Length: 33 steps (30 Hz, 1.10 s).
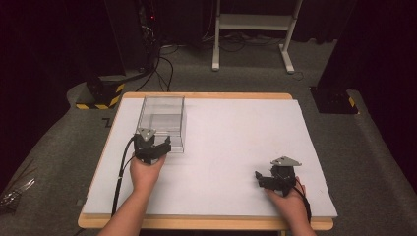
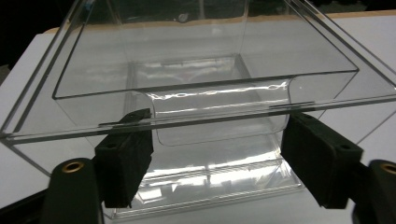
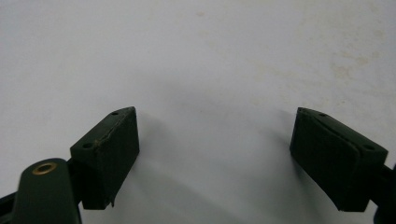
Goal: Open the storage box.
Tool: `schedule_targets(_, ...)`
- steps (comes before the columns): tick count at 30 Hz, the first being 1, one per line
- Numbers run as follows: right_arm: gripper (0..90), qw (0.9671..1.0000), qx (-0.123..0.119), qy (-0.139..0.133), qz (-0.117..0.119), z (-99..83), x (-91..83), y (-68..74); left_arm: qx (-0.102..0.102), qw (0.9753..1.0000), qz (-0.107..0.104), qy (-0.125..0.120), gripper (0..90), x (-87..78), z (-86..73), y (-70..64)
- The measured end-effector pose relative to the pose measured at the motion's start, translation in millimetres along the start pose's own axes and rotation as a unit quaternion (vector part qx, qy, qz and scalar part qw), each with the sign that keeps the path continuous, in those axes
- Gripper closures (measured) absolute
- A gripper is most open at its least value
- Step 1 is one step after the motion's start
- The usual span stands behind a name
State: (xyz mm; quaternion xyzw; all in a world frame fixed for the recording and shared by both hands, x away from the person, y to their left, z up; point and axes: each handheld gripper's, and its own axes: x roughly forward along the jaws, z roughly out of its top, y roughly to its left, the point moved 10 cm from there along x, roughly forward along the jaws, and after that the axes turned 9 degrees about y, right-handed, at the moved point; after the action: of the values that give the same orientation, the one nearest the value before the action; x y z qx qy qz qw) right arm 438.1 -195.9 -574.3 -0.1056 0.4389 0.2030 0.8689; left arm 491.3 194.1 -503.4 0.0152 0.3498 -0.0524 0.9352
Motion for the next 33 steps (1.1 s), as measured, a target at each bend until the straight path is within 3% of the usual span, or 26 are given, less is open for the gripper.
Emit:
schedule_targets(4,15.4,1.0,0.0,0.0,0.0,0.0,0.0,0.0,0.003,0.9999,0.008,-0.009,31.9,-0.6,-0.5,-2.9)
schedule_targets(17,15.4,1.0,-0.001,-0.001,0.0,0.1,0.0,-0.2,0.001,0.9996,0.022,-0.018,32.5,-1.8,-1.7,-4.3)
schedule_targets(33,15.4,1.0,0.0,0.0,0.0,0.0,0.0,0.0,0.002,0.9995,0.019,-0.025,32.6,-11.7,-10.7,-6.1)
